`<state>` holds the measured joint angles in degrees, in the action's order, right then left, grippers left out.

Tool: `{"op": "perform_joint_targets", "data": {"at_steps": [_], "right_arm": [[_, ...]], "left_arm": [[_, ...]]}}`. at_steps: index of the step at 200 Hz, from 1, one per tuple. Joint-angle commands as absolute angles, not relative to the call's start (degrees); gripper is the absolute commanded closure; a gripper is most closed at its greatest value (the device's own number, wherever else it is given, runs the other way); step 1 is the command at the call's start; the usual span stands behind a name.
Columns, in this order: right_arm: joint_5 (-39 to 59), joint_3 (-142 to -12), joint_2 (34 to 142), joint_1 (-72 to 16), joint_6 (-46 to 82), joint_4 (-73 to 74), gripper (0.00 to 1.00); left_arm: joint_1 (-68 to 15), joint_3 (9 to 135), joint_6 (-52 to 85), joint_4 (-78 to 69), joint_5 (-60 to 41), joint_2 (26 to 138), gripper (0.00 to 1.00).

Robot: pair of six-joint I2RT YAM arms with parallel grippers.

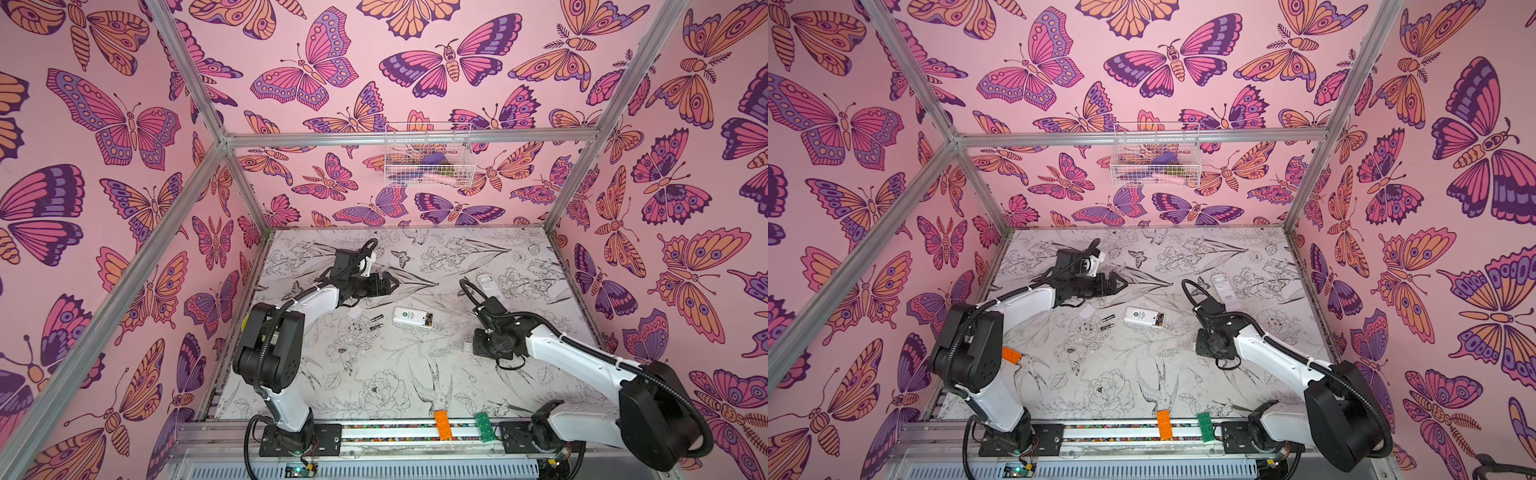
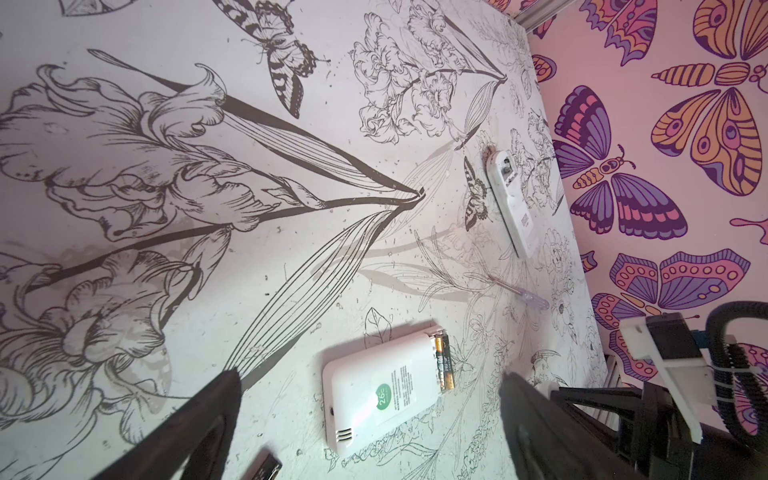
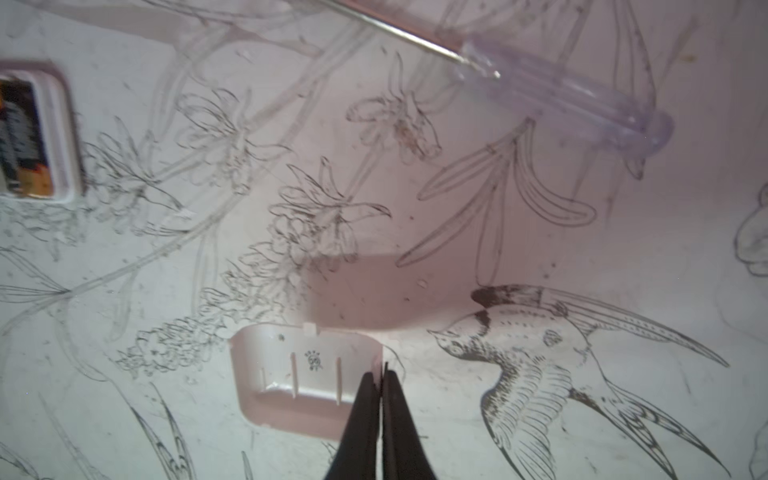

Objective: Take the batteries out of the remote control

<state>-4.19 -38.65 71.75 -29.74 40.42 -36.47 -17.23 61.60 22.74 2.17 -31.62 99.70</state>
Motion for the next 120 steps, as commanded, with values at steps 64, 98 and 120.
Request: {"op": "perform_joint_targets", "data": {"at_steps": [64, 98, 120], "right_arm": [[-2.41, -36.7, 71.9, -24.18, 34.51, -37.73, 0.88], [-2.25, -38.68, 73.98, -23.2, 32.74, -38.59, 0.83], [-2.38, -39.99, 72.97, -22.95, 30.72, -38.74, 0.73]], "left_arm": [[-16.25, 62.12, 20.65, 3.8, -31.69, 97.21, 0.01], [-15.91, 61.69, 18.84, 3.7, -30.69, 96.35, 0.0], [-15.45, 61.36, 18.22, 3.58, -30.19, 95.88, 0.0]]}}
